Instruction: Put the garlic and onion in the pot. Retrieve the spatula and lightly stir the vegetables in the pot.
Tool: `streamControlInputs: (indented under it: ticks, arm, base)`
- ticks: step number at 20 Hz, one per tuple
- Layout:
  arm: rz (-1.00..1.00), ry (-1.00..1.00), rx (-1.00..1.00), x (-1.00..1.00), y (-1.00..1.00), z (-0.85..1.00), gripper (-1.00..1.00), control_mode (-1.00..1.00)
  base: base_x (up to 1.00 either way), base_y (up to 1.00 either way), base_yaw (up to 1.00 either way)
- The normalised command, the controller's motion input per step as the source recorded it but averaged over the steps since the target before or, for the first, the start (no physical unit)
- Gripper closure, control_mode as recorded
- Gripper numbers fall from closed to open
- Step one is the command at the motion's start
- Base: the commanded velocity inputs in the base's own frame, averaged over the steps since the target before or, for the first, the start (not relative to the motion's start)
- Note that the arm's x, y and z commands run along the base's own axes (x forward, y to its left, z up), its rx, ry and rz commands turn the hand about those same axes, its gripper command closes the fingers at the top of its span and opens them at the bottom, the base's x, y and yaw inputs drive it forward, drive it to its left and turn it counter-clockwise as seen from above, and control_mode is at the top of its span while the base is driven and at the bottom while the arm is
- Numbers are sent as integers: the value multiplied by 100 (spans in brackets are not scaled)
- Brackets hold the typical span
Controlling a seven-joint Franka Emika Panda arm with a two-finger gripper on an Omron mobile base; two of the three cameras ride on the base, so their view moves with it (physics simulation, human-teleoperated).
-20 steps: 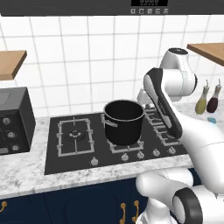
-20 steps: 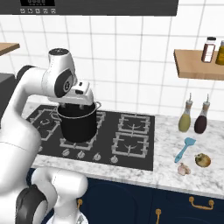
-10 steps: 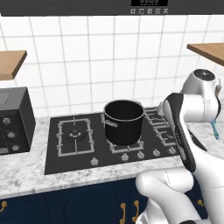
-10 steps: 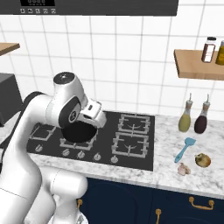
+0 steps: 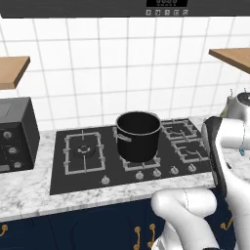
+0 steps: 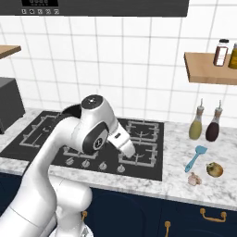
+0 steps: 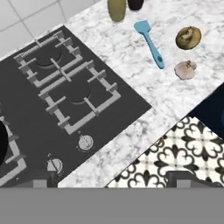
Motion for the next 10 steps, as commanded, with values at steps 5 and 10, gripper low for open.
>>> streamControlInputs:
  ticks: [5, 10]
  arm:
    - [-48, 0, 9, -2, -100, -36, -100, -100]
    - [-47, 8, 18, 1, -100, -22, -100, -100]
  base:
    - [0, 0, 0]
    - [0, 0, 0]
